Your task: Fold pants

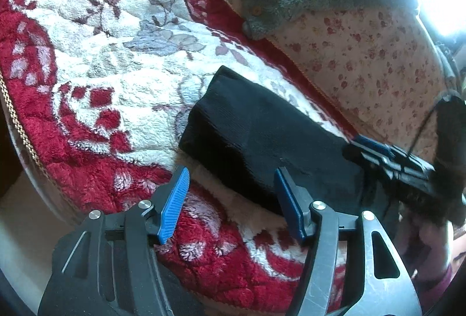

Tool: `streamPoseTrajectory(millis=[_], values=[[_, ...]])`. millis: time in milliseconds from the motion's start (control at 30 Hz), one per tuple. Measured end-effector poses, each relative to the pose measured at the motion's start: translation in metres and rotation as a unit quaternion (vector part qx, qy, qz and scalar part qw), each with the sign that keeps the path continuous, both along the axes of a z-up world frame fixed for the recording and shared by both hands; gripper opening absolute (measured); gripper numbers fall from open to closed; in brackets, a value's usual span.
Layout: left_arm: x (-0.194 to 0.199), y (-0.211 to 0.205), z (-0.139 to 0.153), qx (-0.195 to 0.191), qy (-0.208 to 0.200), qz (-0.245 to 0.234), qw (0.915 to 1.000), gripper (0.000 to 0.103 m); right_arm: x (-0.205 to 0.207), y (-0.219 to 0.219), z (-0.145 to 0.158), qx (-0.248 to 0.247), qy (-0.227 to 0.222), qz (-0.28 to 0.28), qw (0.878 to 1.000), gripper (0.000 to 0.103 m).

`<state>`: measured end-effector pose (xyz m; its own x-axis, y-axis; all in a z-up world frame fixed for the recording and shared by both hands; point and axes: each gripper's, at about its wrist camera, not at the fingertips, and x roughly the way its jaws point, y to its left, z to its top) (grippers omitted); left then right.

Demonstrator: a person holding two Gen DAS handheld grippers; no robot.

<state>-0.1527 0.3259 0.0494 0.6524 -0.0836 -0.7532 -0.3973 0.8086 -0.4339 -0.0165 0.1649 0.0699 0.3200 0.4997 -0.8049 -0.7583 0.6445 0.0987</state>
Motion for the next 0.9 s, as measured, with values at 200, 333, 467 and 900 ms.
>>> streamPoseTrajectory(millis=[200, 333, 467, 900], values=[[0.005, 0.005, -0.013, -0.027, 0.018, 0.011, 0.9994, 0.061, 0.017, 0.046, 0.006, 0.016, 0.019, 0.064, 0.998, 0.050], [0.011, 0.006, -0.023, -0.047, 0.027, 0.023, 0.9983, 0.061, 0.023, 0.083, 0.000, -0.014, 0.009, 0.108, 0.994, 0.051], [0.019, 0.006, -0.025, -0.051, 0.026, 0.030, 0.9979, 0.063, 0.030, 0.115, -0.018, -0.042, 0.014, 0.158, 0.986, 0.051], [0.035, 0.002, -0.034, -0.026, -0.003, 0.041, 0.9988, 0.043, 0.041, 0.152, -0.058, -0.023, 0.055, 0.221, 0.973, 0.030]])
